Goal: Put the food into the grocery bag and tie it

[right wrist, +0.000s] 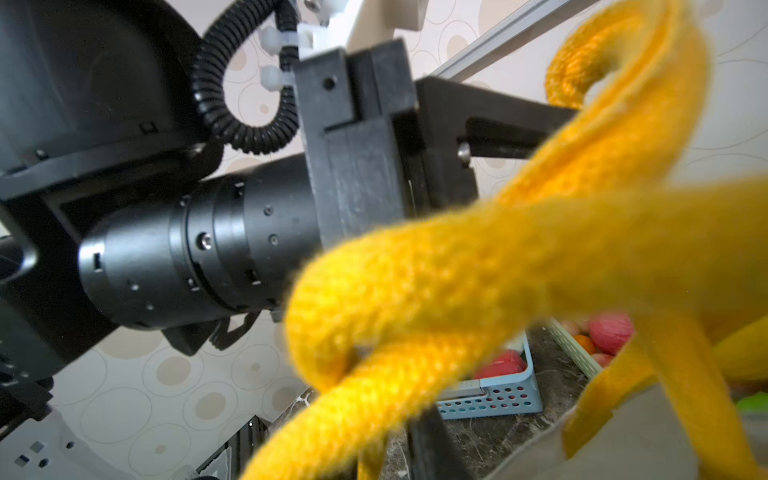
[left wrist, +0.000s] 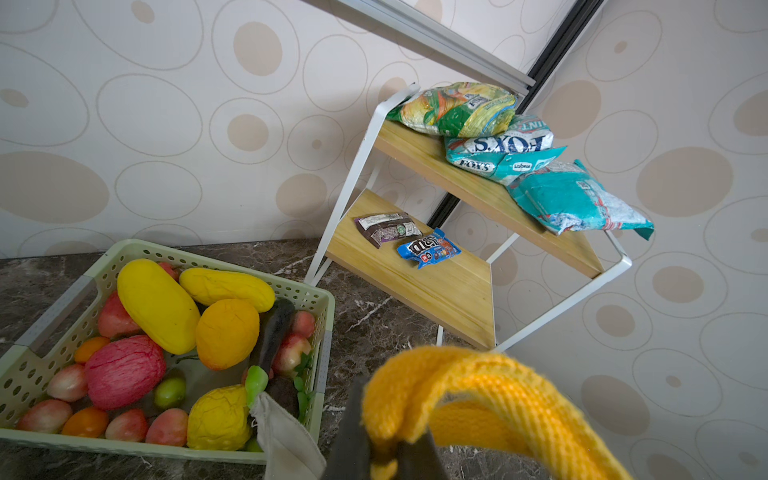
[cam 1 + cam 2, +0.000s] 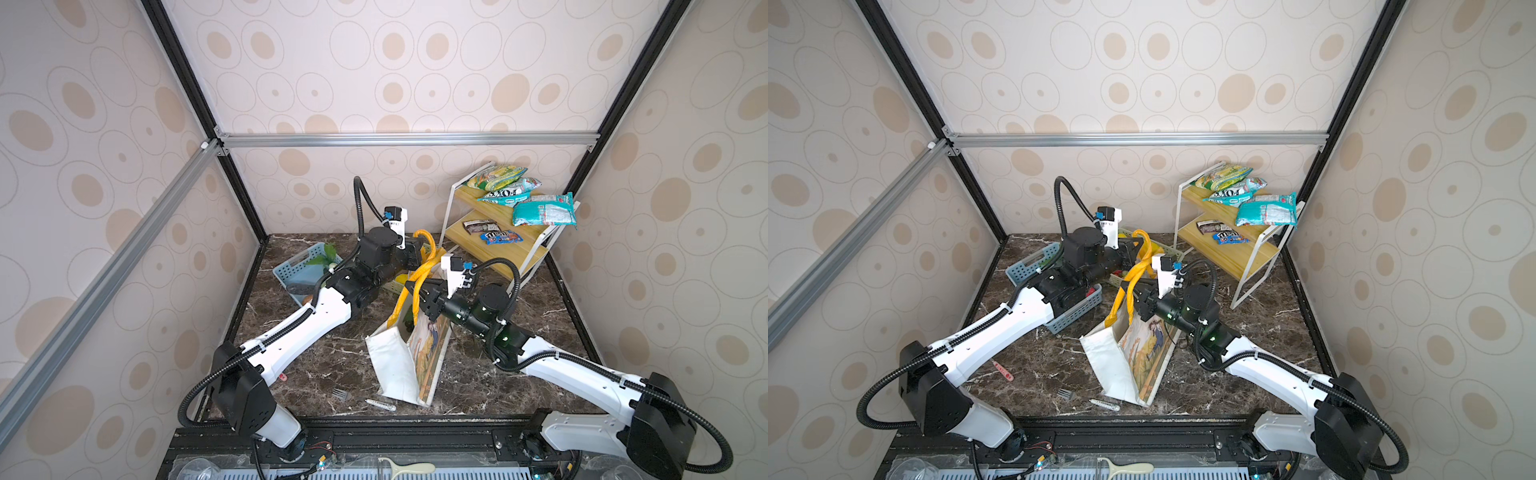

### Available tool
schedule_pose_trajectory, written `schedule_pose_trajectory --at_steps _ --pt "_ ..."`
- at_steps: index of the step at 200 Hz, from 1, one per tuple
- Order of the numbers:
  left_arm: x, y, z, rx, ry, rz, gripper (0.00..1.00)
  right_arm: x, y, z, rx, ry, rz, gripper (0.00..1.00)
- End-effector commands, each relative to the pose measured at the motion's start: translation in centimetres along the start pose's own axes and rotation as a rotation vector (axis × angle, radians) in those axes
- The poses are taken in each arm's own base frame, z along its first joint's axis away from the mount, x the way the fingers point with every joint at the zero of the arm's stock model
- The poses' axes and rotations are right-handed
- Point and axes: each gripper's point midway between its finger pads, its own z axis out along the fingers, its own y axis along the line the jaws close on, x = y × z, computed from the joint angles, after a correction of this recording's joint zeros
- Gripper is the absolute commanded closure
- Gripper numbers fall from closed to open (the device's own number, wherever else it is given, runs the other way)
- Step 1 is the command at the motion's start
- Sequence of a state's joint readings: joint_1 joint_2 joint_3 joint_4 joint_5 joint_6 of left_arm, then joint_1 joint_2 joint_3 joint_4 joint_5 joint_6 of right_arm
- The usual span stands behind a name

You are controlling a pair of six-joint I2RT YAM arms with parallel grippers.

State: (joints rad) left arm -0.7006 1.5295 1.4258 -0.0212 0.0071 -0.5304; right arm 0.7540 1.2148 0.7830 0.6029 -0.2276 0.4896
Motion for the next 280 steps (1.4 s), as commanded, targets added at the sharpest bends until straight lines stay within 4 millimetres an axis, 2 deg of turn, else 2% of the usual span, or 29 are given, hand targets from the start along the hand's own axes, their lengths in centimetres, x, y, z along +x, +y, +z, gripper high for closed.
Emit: schedule_pose_trajectory --at_steps 1,30,75,109,139,174,199,210,234,261,280 --pt "-3.6 -2.0 -1.6 0.071 -0.074 -0.014 1.0 -1.0 -0.2 0.2 0.012 -0.025 -0.038 0.75" --pt "-3.2 -2.3 -1.6 0.083 -0.058 -0.02 1.0 -1.7 0.0 0.8 0.002 -0.038 -0.02 0.7" --pt "-2.7 -2.2 -1.7 0.073 -0.049 -0.018 1.0 -3.0 0.5 1.2 -0.008 -0.061 0.008 0.55" --pt "-2.7 -2.4 -1.5 0.074 -0.047 -0.012 1.0 -2.4 0.9 1.7 -0.044 -0.04 0.035 0.47" --pt "-2.5 -2.6 -1.3 0.081 -0.038 -0.006 1.0 -2.4 0.7 2.0 -0.045 -0.046 0.059 0.45" --pt "-2.4 -2.4 -1.2 0.07 -0.034 -0.003 1.0 -3.2 3.1 1.8 -0.178 -0.084 0.05 0.37" --pt "-2.4 -2.5 -1.2 0.074 -0.036 -0.005 1.0 -3.2 4.0 1.5 -0.232 -0.081 0.025 0.35" --pt "-2.6 -2.6 -1.3 0.076 -0.038 -0.005 1.0 -3.2 4.5 1.4 -0.26 -0.083 0.011 0.36" --pt "-2.7 -2.6 -1.3 0.078 -0.04 -0.004 1.0 -2.7 4.1 1.6 -0.247 -0.077 0.002 0.44" --pt "-2.6 -2.7 -1.2 0.081 -0.036 -0.005 1.0 -2.9 3.4 1.8 -0.218 -0.101 0.036 0.75" --pt "-2.6 -2.2 -1.4 0.058 -0.042 0.004 1.0 -2.6 2.3 1.7 -0.158 -0.087 0.063 0.85"
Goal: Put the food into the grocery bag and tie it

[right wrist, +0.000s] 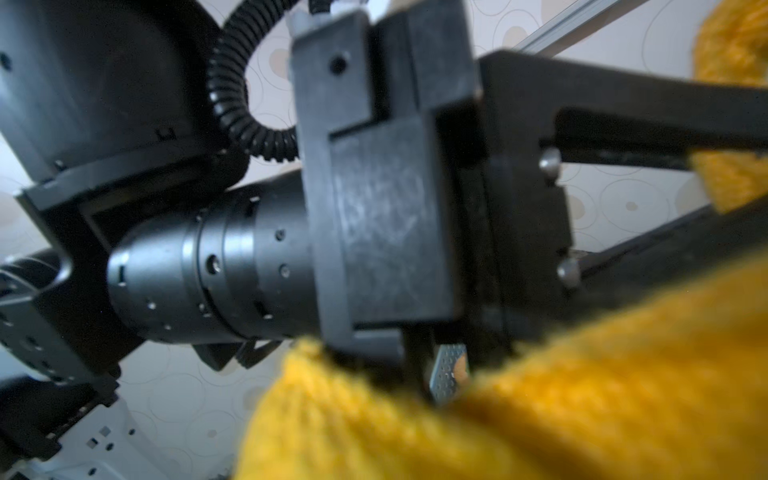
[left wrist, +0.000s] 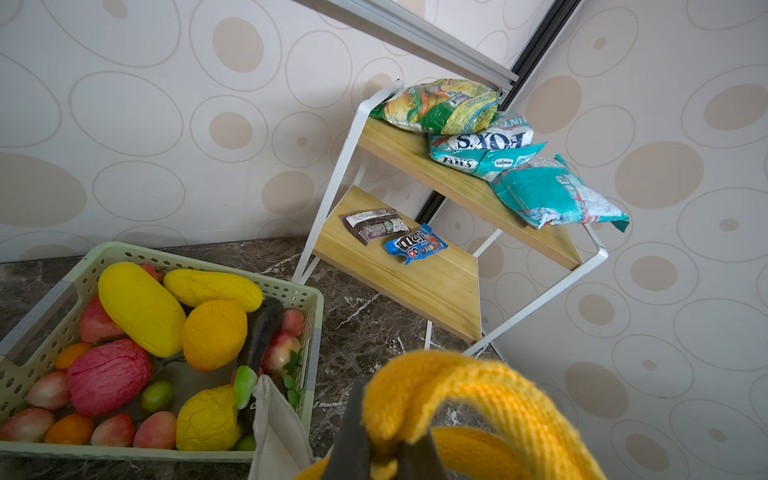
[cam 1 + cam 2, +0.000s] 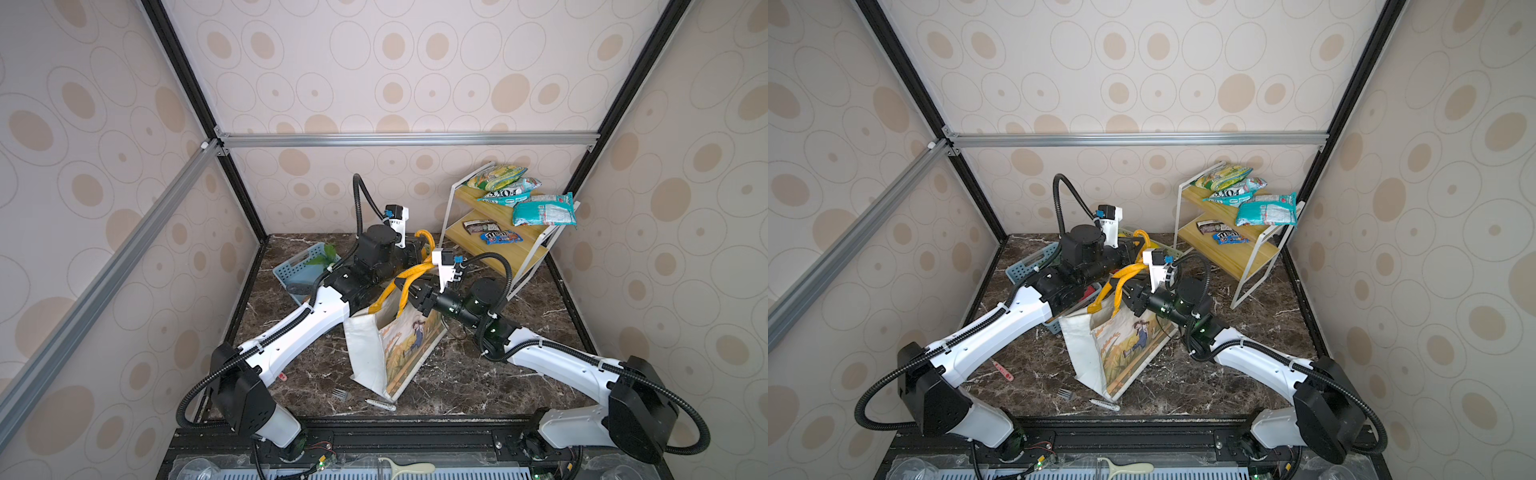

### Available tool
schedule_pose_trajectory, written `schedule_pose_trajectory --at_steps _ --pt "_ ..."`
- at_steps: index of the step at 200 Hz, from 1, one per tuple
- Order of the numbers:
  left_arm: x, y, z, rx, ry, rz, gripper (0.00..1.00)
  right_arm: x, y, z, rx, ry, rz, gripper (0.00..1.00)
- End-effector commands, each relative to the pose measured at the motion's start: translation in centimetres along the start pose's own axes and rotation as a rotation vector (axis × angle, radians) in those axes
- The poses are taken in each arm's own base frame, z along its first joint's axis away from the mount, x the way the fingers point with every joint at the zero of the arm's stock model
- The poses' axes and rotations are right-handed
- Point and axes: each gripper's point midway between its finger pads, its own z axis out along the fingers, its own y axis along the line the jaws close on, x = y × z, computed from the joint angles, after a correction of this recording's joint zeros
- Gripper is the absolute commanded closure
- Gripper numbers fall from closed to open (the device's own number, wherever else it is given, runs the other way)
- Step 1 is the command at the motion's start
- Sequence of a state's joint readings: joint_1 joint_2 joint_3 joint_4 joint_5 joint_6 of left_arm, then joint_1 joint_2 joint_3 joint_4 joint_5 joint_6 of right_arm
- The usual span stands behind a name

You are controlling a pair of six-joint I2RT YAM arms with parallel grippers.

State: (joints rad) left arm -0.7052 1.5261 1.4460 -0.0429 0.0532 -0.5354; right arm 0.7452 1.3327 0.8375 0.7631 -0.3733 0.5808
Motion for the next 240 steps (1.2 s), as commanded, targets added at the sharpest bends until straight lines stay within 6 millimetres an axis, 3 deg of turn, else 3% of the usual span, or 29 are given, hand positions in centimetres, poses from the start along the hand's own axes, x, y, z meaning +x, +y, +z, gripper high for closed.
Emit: schedule_pose_trajectory --at_steps 1,34,110,183,240 --pt "-2.5 -1.1 -1.1 0.009 -0.062 0.01 1.0 -2.1 0.4 -0.4 0.009 -0.078 -0.004 0.86" --pt "-3.2 0.1 -1.6 -0.064 -0.08 0.063 1.0 -1.0 -1.9 -2.1 0.159 -0.05 0.036 1.0" --pt "-4.2 3.5 -2.7 -0.169 -0.121 0.093 1.0 1.7 -9.1 -8.4 0.602 0.068 0.126 1.0" --pt "-2.9 6.6 -4.2 -0.238 -0.157 0.121 1.0 3.2 -14.2 -14.7 0.975 0.077 0.25 1.0" --pt "-0.7 11.7 -5.0 -0.309 -0.16 0.085 1.0 4.3 -17.1 -21.2 1.194 -0.005 0.326 1.0"
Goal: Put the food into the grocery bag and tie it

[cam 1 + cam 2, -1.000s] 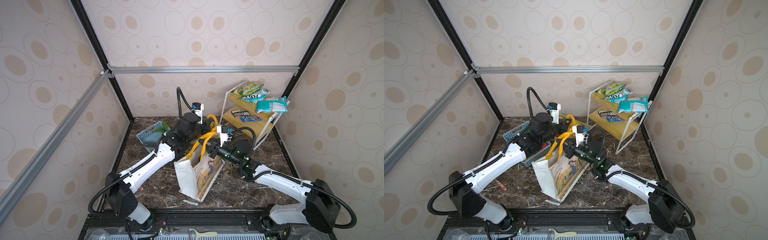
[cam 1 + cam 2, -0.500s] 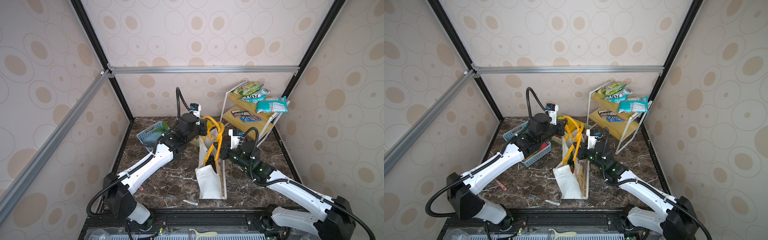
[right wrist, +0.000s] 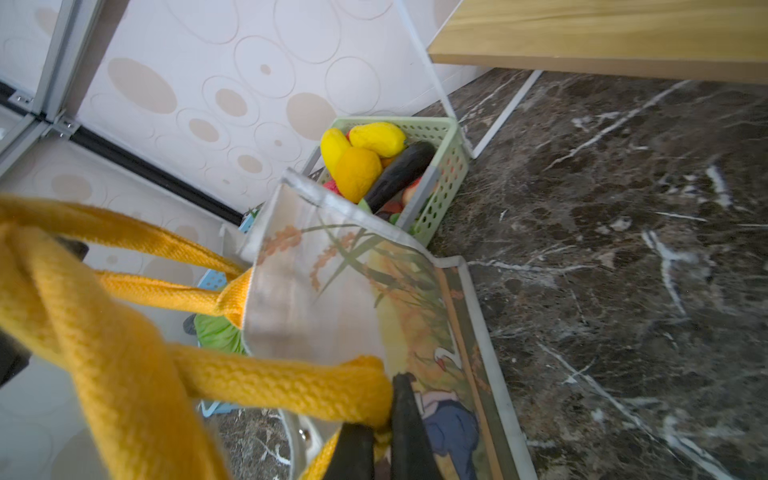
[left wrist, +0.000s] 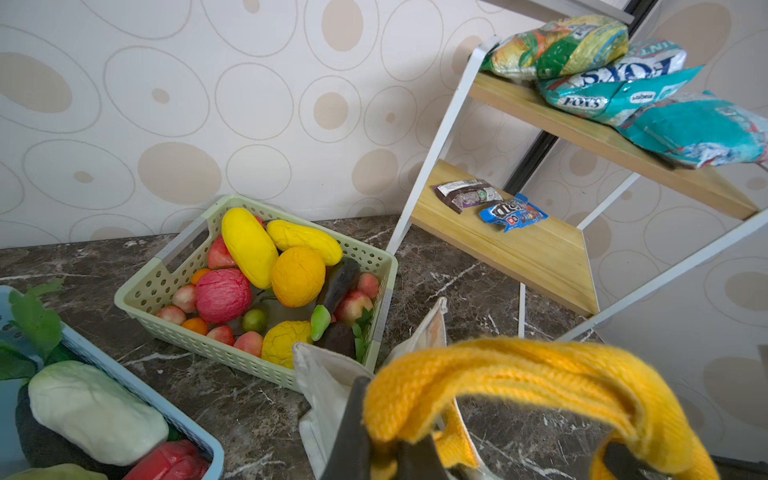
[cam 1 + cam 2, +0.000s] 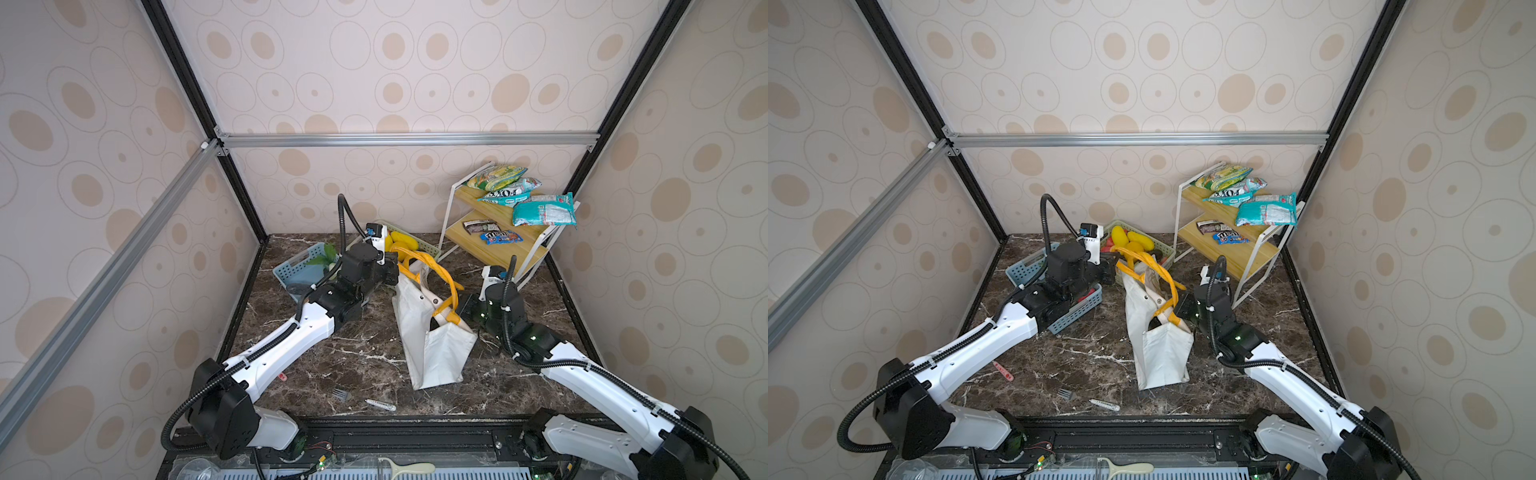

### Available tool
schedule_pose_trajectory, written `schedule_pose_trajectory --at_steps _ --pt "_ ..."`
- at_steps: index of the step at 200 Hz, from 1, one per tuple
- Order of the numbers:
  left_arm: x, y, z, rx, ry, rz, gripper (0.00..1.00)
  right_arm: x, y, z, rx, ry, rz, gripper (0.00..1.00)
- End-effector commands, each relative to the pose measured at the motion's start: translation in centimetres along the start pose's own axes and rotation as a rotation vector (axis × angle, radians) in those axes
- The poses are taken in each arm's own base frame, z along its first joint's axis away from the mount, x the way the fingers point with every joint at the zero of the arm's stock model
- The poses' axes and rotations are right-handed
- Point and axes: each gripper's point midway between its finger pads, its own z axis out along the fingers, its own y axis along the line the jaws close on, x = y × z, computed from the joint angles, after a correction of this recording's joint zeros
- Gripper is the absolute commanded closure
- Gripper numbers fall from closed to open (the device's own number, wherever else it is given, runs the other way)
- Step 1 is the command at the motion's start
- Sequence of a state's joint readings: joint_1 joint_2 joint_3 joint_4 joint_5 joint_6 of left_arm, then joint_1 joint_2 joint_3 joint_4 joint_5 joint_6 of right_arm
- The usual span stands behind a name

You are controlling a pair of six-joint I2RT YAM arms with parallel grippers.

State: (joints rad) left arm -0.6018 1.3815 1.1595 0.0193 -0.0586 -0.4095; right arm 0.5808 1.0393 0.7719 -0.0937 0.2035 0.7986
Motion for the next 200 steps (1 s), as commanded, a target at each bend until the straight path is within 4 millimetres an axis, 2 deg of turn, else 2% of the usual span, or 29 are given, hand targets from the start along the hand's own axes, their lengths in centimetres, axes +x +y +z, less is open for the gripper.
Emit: schedule_pose_trajectory --at_steps 1,46,95,138,200 --pt "-3.4 3.6 -1.2 -0.092 -0.145 -0.039 1.0 0.3 -6.5 -0.8 0.225 -0.037 0.072 1.0" --pt "1.0 8.0 -0.6 -0.169 -0.1 -0.084 1.0 0.6 -11.7 -1.9 0.337 -0.079 0.187 1.0" --pt "5.4 11.8 -0.4 -0.263 -0.053 -0.157 1.0 0.7 -14.4 -3.2 0.431 -0.091 0.179 1.0" --pt "9.7 13.5 0.4 -0.313 0.025 -0.199 1.0 0.9 -16.8 -4.8 0.542 -0.095 0.138 1.0" --pt "11.3 15.0 1.0 -0.389 0.06 -0.229 1.0 2.1 -20.7 -5.6 0.653 -0.069 0.167 1.0"
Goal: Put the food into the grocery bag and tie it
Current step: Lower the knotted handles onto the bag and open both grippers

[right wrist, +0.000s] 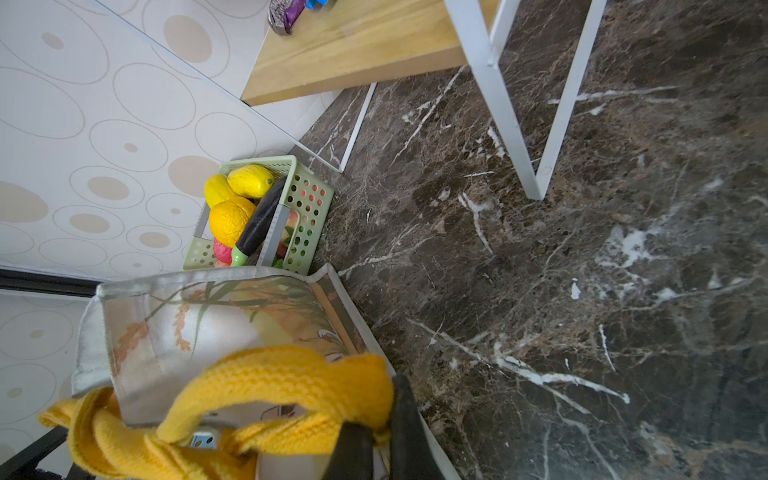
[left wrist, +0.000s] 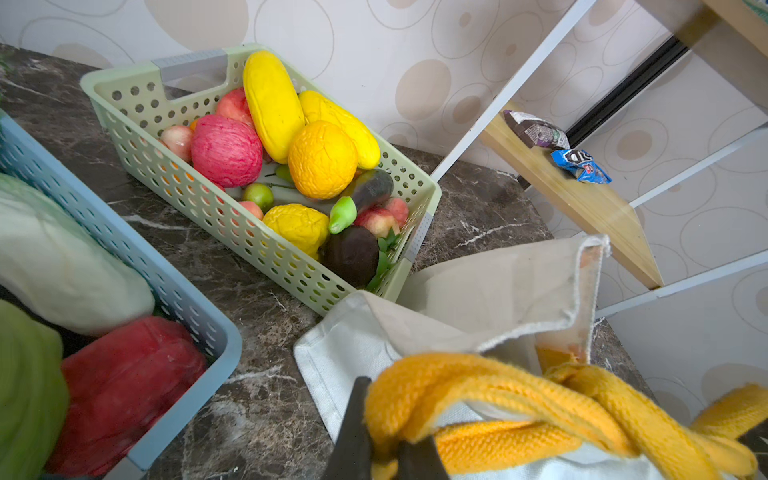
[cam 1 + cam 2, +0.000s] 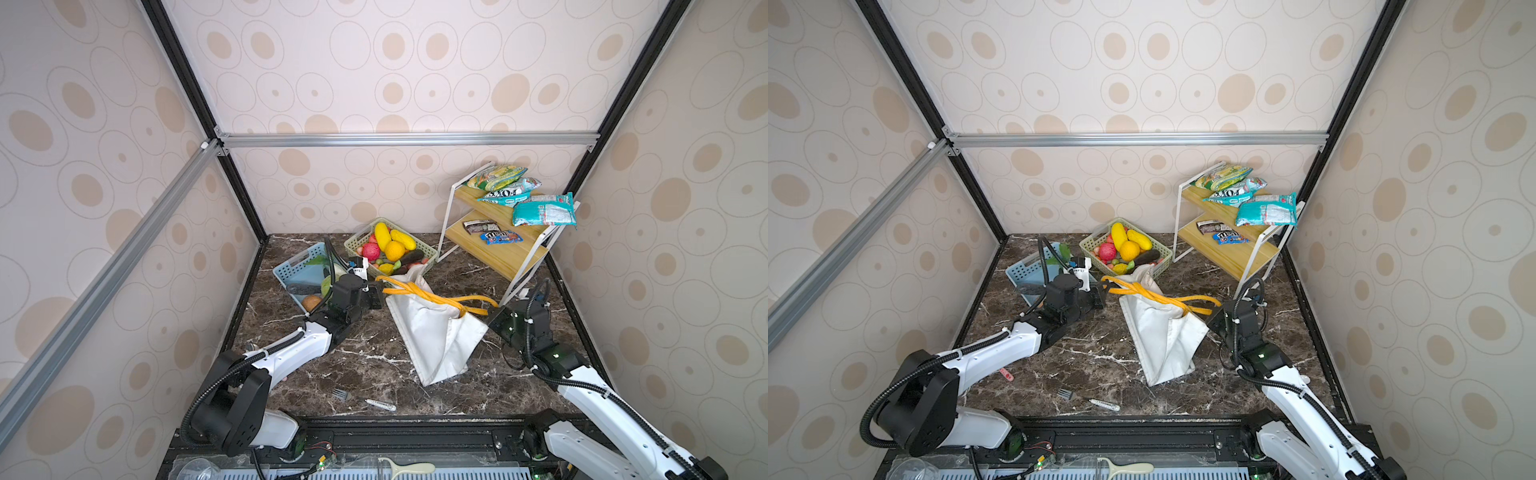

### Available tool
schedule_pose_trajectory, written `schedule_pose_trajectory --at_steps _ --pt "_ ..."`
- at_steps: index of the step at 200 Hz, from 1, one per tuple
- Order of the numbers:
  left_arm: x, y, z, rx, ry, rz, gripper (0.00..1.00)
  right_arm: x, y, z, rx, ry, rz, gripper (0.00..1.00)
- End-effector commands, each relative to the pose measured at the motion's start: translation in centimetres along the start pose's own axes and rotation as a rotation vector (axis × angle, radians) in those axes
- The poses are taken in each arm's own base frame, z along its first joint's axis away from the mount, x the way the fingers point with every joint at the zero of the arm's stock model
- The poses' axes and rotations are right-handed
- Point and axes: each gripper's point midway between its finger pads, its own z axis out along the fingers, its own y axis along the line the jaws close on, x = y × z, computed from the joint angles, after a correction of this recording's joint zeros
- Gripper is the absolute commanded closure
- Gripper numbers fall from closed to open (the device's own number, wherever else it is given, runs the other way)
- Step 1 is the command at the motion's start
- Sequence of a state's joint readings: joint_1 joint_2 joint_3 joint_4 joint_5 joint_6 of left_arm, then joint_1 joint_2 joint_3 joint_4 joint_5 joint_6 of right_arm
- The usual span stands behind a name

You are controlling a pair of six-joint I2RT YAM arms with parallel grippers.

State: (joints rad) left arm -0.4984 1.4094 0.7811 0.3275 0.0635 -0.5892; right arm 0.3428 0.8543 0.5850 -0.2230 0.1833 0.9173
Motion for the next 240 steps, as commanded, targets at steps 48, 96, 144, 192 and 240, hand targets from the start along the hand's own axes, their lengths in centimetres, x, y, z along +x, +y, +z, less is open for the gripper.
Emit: schedule_pose_trajectory --at_steps 48,96,144,192,240 --pt "0.4 6.6 1.2 -0.264 -0.001 -0.041 1.0 -0.9 -8.1 -0.2 0.326 -0.012 -0.097 1.0" --pt "-0.6 1.5 1.8 -0.115 0.019 0.019 1.0 -2.0 -3.8 -0.8 0.19 0.039 -0.189 0.97" --pt "-3.0 -1.4 0.0 -0.015 0.002 0.033 0.84 -2.7 -1.0 -2.5 0.083 0.056 -0.275 0.81" --pt "-4.2 -3.5 -1.5 0.077 0.021 0.0 0.44 -2.7 0.3 -4.0 0.051 0.11 -0.341 0.57" --pt "-7.5 -3.2 -3.6 0.108 -0.036 -0.067 0.32 -3.6 1.5 -6.2 0.047 0.145 -0.396 0.39"
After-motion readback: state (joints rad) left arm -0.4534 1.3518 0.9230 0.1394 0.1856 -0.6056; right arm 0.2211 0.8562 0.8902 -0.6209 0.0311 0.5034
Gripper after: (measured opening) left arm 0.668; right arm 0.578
